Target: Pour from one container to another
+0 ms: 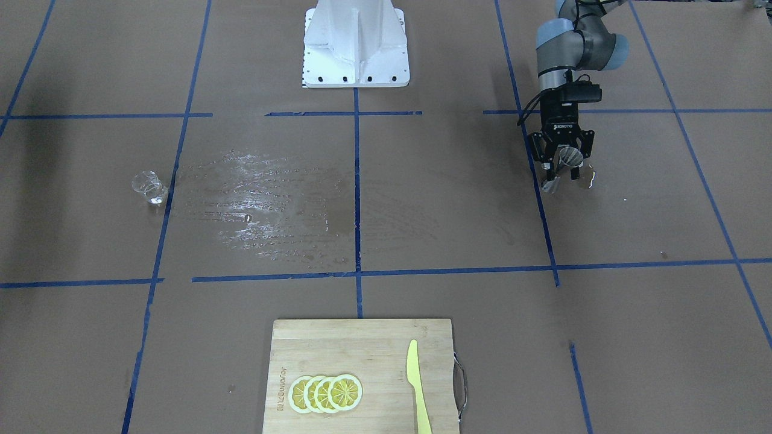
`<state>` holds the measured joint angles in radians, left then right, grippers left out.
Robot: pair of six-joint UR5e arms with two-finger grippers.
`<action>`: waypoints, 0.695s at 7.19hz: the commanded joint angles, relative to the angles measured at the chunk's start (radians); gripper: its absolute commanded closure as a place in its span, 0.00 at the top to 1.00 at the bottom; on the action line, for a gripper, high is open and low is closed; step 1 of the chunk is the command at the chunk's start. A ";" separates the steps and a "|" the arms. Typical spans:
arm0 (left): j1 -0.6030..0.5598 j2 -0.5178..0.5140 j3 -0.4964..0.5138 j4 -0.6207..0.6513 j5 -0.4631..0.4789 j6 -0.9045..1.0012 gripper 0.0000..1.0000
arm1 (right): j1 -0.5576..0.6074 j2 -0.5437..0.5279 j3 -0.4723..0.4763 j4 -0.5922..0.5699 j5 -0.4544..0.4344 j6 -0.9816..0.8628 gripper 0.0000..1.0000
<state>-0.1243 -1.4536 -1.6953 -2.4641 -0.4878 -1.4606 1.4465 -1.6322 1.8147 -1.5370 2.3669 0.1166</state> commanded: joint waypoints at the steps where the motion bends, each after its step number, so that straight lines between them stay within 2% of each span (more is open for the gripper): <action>1: 0.000 -0.005 0.000 0.000 0.000 0.000 0.59 | 0.000 0.000 0.000 0.000 0.000 0.000 1.00; 5: 0.000 -0.007 0.002 0.000 0.000 0.002 0.51 | 0.000 0.000 0.005 0.000 0.000 0.002 1.00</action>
<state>-0.1243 -1.4602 -1.6939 -2.4644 -0.4878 -1.4600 1.4465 -1.6322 1.8159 -1.5371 2.3669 0.1177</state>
